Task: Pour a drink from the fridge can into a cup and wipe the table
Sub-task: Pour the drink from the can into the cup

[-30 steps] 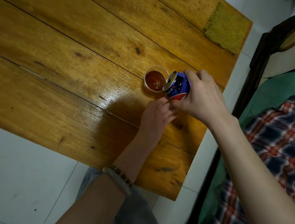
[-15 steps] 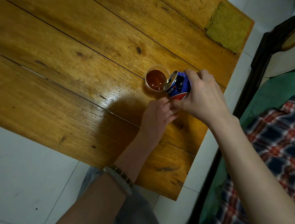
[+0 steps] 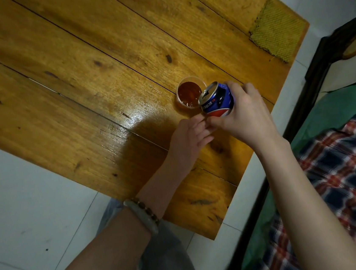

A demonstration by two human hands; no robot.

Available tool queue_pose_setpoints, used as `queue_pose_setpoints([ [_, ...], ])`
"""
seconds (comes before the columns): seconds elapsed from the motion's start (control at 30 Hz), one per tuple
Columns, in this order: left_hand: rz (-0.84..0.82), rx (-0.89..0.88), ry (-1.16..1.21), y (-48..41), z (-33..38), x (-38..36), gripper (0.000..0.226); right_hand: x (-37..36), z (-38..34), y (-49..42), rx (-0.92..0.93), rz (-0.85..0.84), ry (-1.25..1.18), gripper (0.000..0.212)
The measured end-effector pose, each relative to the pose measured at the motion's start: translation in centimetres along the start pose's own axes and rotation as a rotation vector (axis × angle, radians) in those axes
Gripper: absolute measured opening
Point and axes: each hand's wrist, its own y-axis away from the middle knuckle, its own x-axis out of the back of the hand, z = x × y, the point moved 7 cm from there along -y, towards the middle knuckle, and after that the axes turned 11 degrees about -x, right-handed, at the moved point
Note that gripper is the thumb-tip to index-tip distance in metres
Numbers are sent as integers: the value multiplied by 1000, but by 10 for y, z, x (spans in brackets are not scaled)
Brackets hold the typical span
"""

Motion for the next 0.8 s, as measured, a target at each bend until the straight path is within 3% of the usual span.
queue_pose_setpoints([
  [0.27, -34, 27, 131, 10, 19, -4, 45, 5, -4, 3, -7, -4, -150, 87],
  [0.53, -54, -199, -215, 25, 75, 8, 44, 26, -39, 15, 59, -2, -389, 84],
  [0.67, -150, -340, -431, 38, 128, -4, 34, 39, -70, 19, 106, 4, -521, 79],
  [0.8, -178, -460, -487, 40, 165, 13, 78, 41, -104, 15, 140, 15, -645, 75],
])
